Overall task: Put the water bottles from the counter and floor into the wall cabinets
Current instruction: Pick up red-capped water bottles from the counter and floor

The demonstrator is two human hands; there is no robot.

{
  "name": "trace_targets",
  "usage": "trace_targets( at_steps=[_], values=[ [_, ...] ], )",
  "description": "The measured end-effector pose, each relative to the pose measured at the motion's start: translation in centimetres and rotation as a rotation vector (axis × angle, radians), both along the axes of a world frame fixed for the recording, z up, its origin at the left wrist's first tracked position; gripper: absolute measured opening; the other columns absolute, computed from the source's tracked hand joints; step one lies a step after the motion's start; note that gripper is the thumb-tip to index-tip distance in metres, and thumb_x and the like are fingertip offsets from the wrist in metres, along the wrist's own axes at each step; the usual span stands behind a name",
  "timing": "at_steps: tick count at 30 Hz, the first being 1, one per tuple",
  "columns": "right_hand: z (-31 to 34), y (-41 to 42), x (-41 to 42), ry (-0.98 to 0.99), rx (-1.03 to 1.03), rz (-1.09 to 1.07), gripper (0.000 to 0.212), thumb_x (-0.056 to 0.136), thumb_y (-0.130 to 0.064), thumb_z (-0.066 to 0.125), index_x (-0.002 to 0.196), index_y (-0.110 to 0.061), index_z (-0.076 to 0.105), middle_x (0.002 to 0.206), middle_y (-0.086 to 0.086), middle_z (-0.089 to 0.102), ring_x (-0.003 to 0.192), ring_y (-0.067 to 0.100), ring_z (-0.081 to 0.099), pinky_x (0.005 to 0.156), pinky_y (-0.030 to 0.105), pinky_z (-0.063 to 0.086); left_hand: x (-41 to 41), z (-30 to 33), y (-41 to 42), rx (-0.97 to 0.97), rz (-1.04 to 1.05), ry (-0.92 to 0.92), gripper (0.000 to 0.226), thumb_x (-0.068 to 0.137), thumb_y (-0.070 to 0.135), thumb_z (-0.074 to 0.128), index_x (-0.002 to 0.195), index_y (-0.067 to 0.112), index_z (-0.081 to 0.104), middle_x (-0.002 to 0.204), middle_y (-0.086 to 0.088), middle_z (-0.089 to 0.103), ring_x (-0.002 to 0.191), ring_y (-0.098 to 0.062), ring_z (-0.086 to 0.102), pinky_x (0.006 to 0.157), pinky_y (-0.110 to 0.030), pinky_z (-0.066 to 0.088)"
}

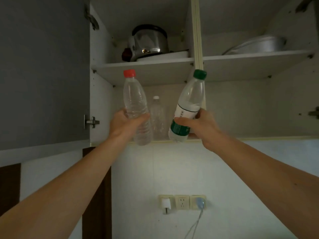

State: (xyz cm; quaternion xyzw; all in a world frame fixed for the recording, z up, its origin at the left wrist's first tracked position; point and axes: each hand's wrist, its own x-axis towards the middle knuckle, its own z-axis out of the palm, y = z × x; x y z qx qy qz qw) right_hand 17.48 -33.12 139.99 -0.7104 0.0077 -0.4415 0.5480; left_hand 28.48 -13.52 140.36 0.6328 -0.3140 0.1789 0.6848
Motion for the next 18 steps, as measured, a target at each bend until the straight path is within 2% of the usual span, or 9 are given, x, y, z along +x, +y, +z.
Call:
trace_targets(
  at_steps=[3, 7, 9, 12, 14, 15, 18],
  values=[
    [1.5, -1.1, 3.2, 0.072, -0.024, -0.059, 0.05, 0.07, -0.015, 0.09, 0.115, -0.017, 0.066, 0.112, 0.003, 0.073, 0.105, 0.025, 0.069, 0.089, 0.053, 0.058, 3.8, 1.7, -1.6, 0.059, -0.004, 0.027, 0.05, 0.07, 0.03, 0.09, 0.114, 0.018, 0.069, 0.107, -0.002, 0.074, 0.095, -0.021, 0.071, 0.093, -0.042, 0.057],
    [3.0, -2.5, 7.5, 0.18, -0.058, -0.13, 0.052, 0.071, -0.015, 0.089, 0.117, -0.012, 0.065, 0.116, 0.008, 0.071, 0.109, 0.03, 0.066, 0.093, 0.057, 0.055, 8.7, 3.0, -3.7, 0.189, -0.007, 0.028, 0.056, 0.067, 0.033, 0.091, 0.115, 0.016, 0.068, 0.107, -0.003, 0.074, 0.093, -0.023, 0.072, 0.09, -0.043, 0.058],
    [3.4, -3.2, 9.5, 0.225, -0.049, -0.126, 0.045, 0.072, -0.016, 0.089, 0.111, -0.014, 0.066, 0.11, 0.008, 0.071, 0.099, 0.028, 0.067, 0.085, 0.053, 0.058, 10.7, 3.1, -4.7, 0.235, -0.002, 0.001, 0.057, 0.068, 0.034, 0.091, 0.117, 0.017, 0.067, 0.108, -0.002, 0.073, 0.094, -0.022, 0.071, 0.09, -0.043, 0.058],
    [3.5, -4.1, 12.1, 0.252, -0.062, -0.121, 0.033, 0.073, -0.017, 0.088, 0.094, -0.022, 0.064, 0.095, 0.0, 0.071, 0.082, 0.017, 0.066, 0.062, 0.038, 0.058, 13.3, 2.8, -5.9, 0.251, -0.013, 0.014, 0.054, 0.069, 0.034, 0.09, 0.116, 0.018, 0.067, 0.106, -0.002, 0.073, 0.092, -0.023, 0.071, 0.088, -0.044, 0.059],
    [3.6, -4.5, 13.5, 0.264, -0.087, -0.127, 0.032, 0.074, -0.019, 0.088, 0.093, -0.024, 0.062, 0.091, -0.002, 0.07, 0.081, 0.015, 0.066, 0.058, 0.034, 0.056, 14.8, 2.7, -6.4, 0.242, -0.028, 0.033, 0.048, 0.07, 0.037, 0.089, 0.11, 0.019, 0.068, 0.102, -0.002, 0.075, 0.089, -0.022, 0.073, 0.084, -0.043, 0.061],
    [3.7, -4.8, 14.0, 0.277, -0.099, -0.132, 0.033, 0.074, -0.02, 0.088, 0.096, -0.023, 0.063, 0.092, -0.001, 0.07, 0.082, 0.016, 0.066, 0.06, 0.035, 0.057, 15.5, 2.6, -6.6, 0.243, -0.031, 0.028, 0.046, 0.071, 0.038, 0.089, 0.108, 0.02, 0.068, 0.1, -0.001, 0.075, 0.088, -0.021, 0.073, 0.084, -0.042, 0.061],
    [3.9, -5.3, 15.1, 0.334, -0.132, -0.164, 0.043, 0.074, -0.029, 0.088, 0.109, -0.019, 0.064, 0.1, 0.005, 0.072, 0.092, 0.024, 0.069, 0.08, 0.048, 0.06, 16.8, 2.5, -7.1, 0.279, -0.038, -0.022, 0.048, 0.073, 0.041, 0.087, 0.11, 0.02, 0.065, 0.103, 0.0, 0.074, 0.091, -0.02, 0.071, 0.087, -0.042, 0.059]
  ],
)
